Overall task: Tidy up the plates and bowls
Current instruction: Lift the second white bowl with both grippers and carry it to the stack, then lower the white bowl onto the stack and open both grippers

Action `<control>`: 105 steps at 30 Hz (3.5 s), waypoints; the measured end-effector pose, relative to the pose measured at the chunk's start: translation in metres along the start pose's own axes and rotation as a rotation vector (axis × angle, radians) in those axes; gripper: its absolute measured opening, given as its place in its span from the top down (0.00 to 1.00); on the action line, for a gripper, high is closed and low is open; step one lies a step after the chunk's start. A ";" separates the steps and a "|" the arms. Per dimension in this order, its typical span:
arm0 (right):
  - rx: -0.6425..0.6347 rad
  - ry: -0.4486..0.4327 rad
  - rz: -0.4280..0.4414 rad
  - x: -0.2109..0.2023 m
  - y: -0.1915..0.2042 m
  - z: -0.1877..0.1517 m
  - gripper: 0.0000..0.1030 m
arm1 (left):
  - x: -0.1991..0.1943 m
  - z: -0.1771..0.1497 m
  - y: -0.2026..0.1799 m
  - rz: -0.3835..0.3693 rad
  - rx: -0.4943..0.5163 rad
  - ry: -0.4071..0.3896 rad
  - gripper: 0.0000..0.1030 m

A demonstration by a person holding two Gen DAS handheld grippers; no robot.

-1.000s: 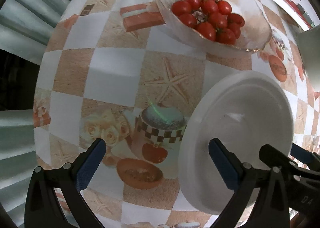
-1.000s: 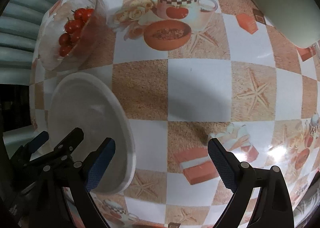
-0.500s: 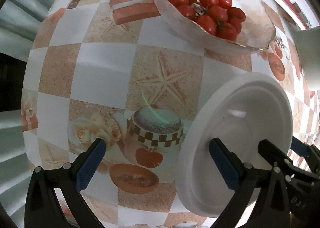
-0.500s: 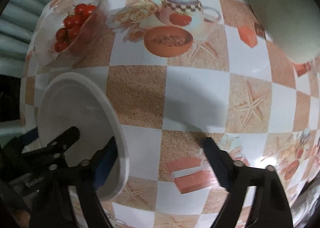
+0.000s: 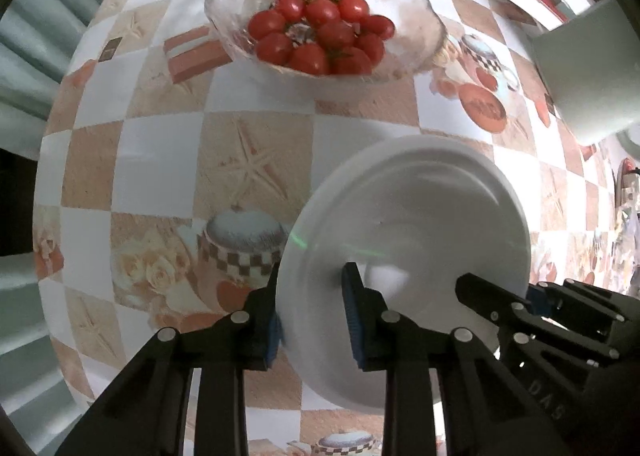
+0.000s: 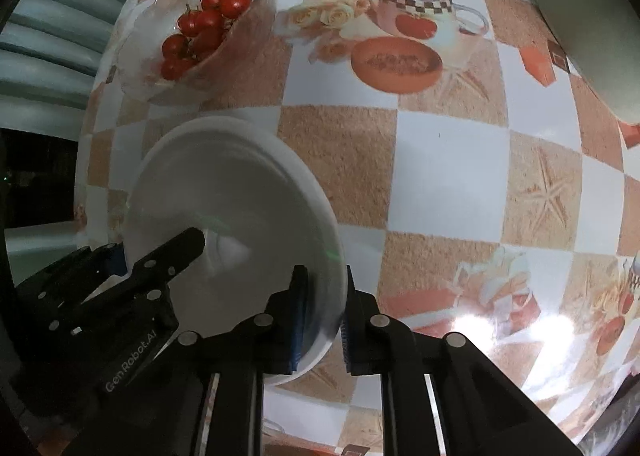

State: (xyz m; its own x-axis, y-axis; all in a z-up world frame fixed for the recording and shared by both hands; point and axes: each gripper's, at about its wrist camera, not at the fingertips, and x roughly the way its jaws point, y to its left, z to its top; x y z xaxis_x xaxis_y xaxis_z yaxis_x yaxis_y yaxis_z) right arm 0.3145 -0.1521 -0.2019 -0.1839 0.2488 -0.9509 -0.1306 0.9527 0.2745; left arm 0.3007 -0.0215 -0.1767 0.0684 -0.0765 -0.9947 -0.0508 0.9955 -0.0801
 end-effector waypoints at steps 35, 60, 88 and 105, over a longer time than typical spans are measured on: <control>0.035 0.025 -0.014 -0.041 -0.036 -0.144 0.84 | -0.050 -0.146 -0.075 0.034 0.106 -0.028 0.70; 0.144 -0.100 -0.039 -0.138 -0.046 -0.211 0.83 | -0.145 -0.203 -0.102 -0.006 0.285 -0.131 0.70; 0.349 -0.049 -0.035 -0.105 -0.074 -0.300 0.83 | -0.107 -0.261 -0.137 0.008 0.477 -0.013 0.70; 0.372 0.004 -0.010 -0.068 -0.089 -0.307 0.82 | -0.075 -0.267 -0.146 0.009 0.511 0.060 0.53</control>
State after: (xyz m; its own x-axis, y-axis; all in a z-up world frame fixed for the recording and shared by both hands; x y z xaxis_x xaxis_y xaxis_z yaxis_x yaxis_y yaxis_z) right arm 0.0401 -0.3074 -0.1177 -0.1887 0.2394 -0.9524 0.2301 0.9536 0.1941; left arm 0.0367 -0.1759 -0.1080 0.0118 -0.0559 -0.9984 0.4436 0.8951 -0.0448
